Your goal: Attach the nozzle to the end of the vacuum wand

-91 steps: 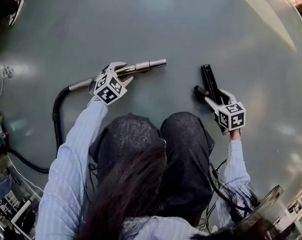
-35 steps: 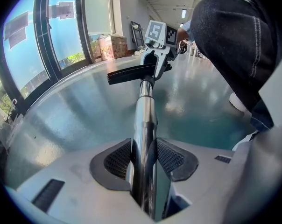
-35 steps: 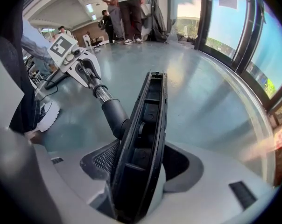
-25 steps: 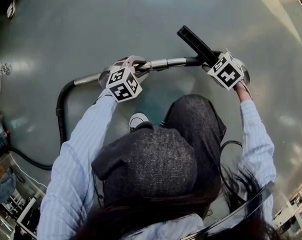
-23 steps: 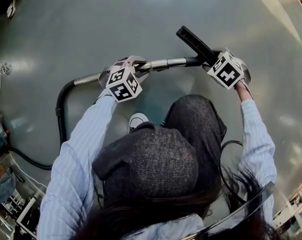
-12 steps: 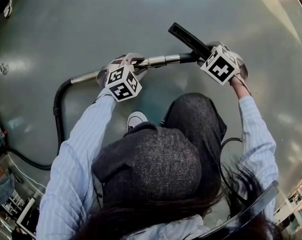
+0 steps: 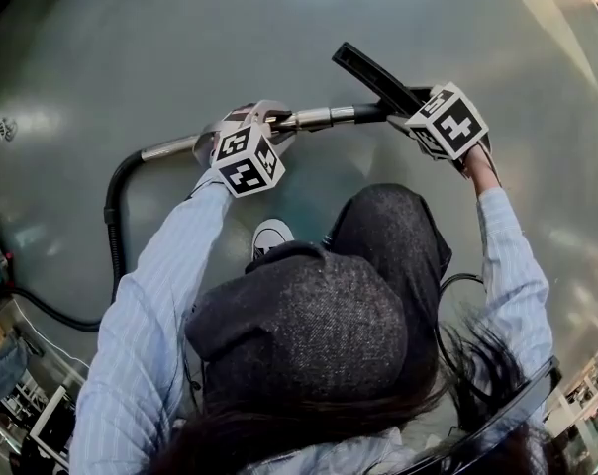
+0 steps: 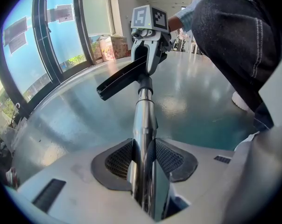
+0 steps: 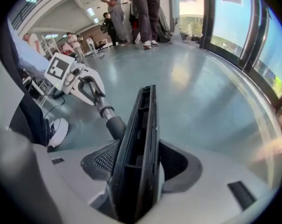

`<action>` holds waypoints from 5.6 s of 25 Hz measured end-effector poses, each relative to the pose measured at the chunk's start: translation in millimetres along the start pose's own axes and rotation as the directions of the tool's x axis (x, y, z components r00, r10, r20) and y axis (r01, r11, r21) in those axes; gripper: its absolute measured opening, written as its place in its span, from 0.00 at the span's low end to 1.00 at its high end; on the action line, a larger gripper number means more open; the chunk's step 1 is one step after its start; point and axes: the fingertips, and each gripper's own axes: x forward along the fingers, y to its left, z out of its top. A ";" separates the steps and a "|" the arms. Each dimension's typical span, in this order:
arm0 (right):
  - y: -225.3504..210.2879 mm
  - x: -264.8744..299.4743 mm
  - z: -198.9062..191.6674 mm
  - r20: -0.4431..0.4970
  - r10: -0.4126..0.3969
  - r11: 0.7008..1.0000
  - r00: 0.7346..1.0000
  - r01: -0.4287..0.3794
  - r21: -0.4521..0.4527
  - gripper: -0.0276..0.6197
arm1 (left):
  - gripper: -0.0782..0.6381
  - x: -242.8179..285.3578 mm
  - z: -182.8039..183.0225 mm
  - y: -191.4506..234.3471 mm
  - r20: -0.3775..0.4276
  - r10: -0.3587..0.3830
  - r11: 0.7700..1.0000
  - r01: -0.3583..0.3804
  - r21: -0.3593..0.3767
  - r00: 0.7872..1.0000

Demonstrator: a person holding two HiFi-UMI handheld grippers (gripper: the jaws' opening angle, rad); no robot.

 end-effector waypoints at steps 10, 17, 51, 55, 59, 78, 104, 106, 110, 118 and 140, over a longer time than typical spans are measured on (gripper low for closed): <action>-0.6 11.3 -6.7 0.012 0.007 0.999 1.000 -0.007 0.050 0.45 | 0.32 11.0 0.5 -2.3 -0.051 -0.034 0.998 0.036 0.054 0.998; -1.4 19.3 -8.1 -0.030 0.014 0.983 0.999 -0.008 0.181 0.45 | 0.32 17.3 -1.5 -3.3 -0.087 -0.041 0.997 0.046 0.054 0.995; 9.2 -77.4 -11.1 0.408 -0.066 0.934 0.910 -0.088 0.347 0.45 | 0.37 -59.9 16.8 45.8 0.205 0.155 0.922 -0.067 -0.381 0.967; 23.7 -87.5 21.7 0.541 -0.056 0.926 0.839 -0.160 0.343 0.45 | 0.36 -64.5 30.1 41.0 0.254 0.168 0.879 -0.028 -0.476 0.952; 40.9 -84.7 44.5 0.602 -0.052 0.924 0.797 -0.190 0.331 0.41 | 0.29 -74.0 42.5 36.9 0.285 0.210 0.860 -0.038 -0.508 0.935; 36.4 -61.3 59.9 0.628 -0.080 0.877 0.774 -0.245 0.414 0.05 | 0.12 -128.1 20.6 50.5 0.266 0.400 0.662 -0.076 -0.746 0.877; 168.3 -84.5 146.0 0.512 0.160 0.849 0.844 -0.382 0.365 0.05 | 0.12 -323.7 -79.7 -81.1 -0.046 0.420 0.280 -0.177 -0.943 0.906; 181.6 -123.1 151.8 0.505 0.169 0.849 0.846 -0.386 0.362 0.05 | 0.12 -352.3 -61.5 -82.6 -0.043 0.442 0.245 -0.167 -0.955 0.896; 199.7 -207.6 159.4 0.494 0.178 0.846 0.851 -0.389 0.365 0.05 | 0.12 -407.3 -5.0 -88.1 -0.023 0.473 0.218 -0.142 -0.965 0.881; 242.6 -413.5 179.2 0.490 0.162 0.856 0.856 -0.369 0.361 0.05 | 0.12 -537.6 145.8 -132.1 0.060 0.481 0.249 -0.070 -0.966 0.875; 423.6 -735.7 179.5 0.613 -0.009 0.833 0.790 -0.333 0.442 0.05 | 0.12 -816.3 306.0 -289.0 0.233 0.583 0.292 0.067 -0.954 0.779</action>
